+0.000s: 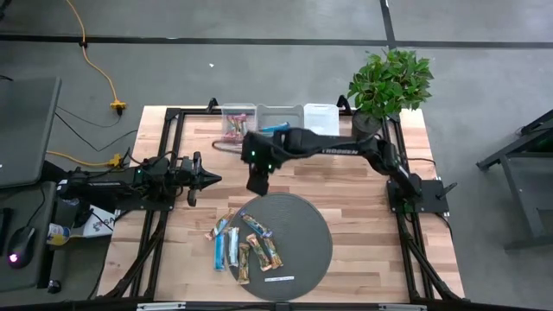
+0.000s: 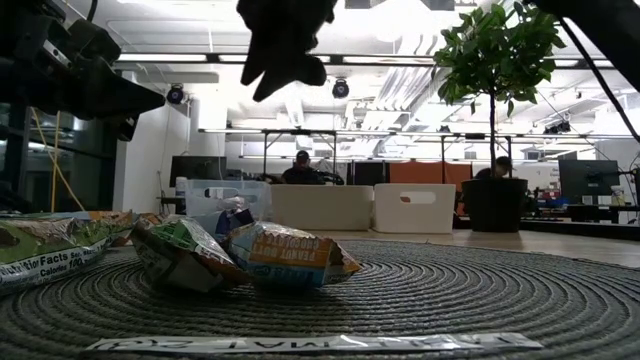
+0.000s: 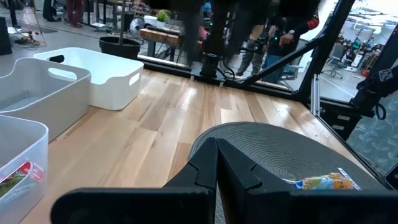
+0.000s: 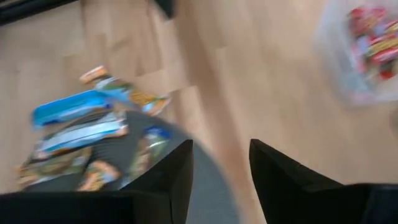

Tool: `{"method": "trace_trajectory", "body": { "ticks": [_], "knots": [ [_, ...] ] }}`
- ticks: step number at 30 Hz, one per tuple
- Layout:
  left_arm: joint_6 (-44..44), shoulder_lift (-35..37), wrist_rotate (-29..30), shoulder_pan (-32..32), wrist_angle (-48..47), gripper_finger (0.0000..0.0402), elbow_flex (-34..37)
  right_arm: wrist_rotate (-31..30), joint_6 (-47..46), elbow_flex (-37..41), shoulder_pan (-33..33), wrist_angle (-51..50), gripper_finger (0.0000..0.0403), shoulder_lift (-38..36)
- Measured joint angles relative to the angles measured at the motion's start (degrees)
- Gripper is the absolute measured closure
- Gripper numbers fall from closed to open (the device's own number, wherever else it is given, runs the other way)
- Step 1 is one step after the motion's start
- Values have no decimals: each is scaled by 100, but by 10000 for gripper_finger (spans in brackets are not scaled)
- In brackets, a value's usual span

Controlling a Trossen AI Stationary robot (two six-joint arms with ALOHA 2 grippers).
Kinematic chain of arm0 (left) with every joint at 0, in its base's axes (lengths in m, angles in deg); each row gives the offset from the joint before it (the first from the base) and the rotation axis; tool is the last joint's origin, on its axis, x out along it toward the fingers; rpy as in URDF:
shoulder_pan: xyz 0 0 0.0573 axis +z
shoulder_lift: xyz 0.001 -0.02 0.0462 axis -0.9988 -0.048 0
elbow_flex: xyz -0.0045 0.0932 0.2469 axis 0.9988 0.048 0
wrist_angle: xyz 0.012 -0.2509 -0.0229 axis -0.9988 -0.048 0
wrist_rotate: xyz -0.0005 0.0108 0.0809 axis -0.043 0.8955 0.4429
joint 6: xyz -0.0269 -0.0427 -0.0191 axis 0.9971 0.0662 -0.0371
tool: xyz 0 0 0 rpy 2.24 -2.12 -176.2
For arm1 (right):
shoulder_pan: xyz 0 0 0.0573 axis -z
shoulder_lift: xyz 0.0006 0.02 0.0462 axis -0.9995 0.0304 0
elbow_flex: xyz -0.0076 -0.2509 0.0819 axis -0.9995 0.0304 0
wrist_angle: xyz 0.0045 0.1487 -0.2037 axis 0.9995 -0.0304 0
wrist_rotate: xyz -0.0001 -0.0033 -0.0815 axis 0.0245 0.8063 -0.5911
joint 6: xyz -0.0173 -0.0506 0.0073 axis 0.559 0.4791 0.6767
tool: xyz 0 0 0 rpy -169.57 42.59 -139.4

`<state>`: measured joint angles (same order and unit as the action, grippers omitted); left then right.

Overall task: Pick and place Granola Bars by type
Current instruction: Put the blue granola bar into the gray bin

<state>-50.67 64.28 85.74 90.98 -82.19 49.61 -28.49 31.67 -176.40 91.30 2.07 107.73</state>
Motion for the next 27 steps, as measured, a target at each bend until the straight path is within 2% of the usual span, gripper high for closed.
{"method": "trace_trajectory", "body": {
  "ticks": [14,20,27],
  "knots": [
    [2,1,0,-1,0,401,0,-27,-1862,4,-1328,-1218,263,4],
    [0,2,2,-2,0,401,0,-541,-2652,4,-1833,-1134,263,9],
    [2,1,0,-2,0,401,0,-1271,-3138,208,-2335,-749,263,9]
  ]
}}
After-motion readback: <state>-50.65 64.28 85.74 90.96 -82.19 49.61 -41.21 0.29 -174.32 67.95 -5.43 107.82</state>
